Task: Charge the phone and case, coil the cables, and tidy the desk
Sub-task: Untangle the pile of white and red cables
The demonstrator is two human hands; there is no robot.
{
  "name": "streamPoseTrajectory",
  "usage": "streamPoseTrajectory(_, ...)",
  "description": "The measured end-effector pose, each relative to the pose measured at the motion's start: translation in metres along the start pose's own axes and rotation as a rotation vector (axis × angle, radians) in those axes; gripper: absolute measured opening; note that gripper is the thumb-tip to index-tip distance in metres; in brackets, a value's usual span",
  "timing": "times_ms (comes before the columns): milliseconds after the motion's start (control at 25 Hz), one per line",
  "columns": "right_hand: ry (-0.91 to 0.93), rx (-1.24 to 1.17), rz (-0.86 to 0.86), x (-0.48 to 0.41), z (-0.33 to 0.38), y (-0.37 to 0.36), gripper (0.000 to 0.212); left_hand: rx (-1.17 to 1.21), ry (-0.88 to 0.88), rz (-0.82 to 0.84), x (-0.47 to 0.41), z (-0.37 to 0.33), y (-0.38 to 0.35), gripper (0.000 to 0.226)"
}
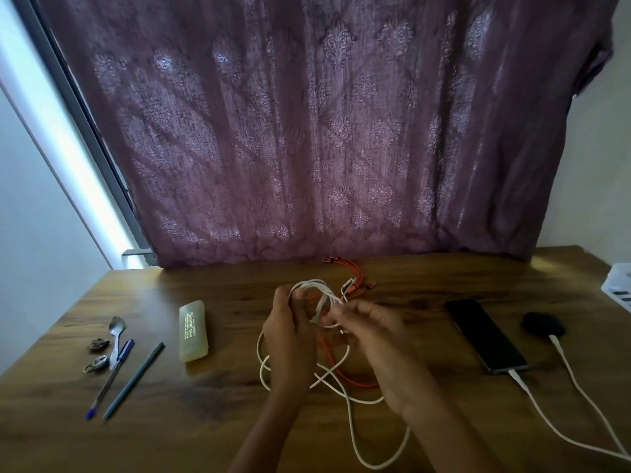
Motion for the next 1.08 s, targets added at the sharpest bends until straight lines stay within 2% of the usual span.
streamPoseTrajectory(160, -0.011, -0.049, -0.049, -0.007, 0.001, 0.021, 0.02, 0.014, 0.029, 0.066, -0.004, 0.012, 0.002, 0.029)
streamPoseTrajectory(280, 0.04, 0.135, -0.063, -0.008, 0.012, 0.036, 0.015, 0.093, 0.098, 0.132, -0.007, 0.016, 0.003, 0.028)
streamPoseTrajectory(360, 0.096, 0.241, -0.109, -0.012, 0.016, 0.045, 0.009, 0.235, 0.214, 0.17, -0.006, 0.017, 0.001, 0.028)
streamPoseTrajectory(440, 0.072, 0.249, -0.101, -0.016, 0.008, 0.046, 0.013, 0.421, 0.357, 0.214, 0.0, 0.016, -0.008, 0.029)
streamPoseTrajectory(600, -0.093, 0.071, -0.016, -0.017, -0.015, 0.033, 0.025, 0.628, 0.515, 0.281, 0.014, 0.013, -0.024, 0.029)
streamPoseTrajectory(720, -0.144, -0.126, 0.011, -0.018, -0.017, 0.03, 0.027, 0.468, 0.459, 0.308, 0.017, 0.015, -0.022, 0.024)
streamPoseTrajectory(920, -0.168, -0.178, 0.098, -0.017, -0.018, 0.026, 0.028, 0.083, 0.194, 0.252, 0.02, 0.002, -0.018, 0.012)
streamPoseTrajectory(1000, -0.149, -0.194, 0.147, -0.02, -0.017, 0.021, 0.03, -0.018, 0.135, 0.222, 0.024, -0.004, -0.019, 0.019)
streamPoseTrajectory(1080, -0.146, -0.19, 0.149, -0.022, -0.016, 0.02, 0.031, -0.033, 0.133, 0.265, 0.028, -0.001, -0.024, 0.028)
Point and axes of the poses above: each hand's wrist, its own x-axis away from the middle knuckle, its own y-axis out of the back of the hand, z = x × y, the point moved 7 cm from there along -x, towards the middle knuckle, and after that the axes turned 12 degrees about x, right-handed, at the moved point
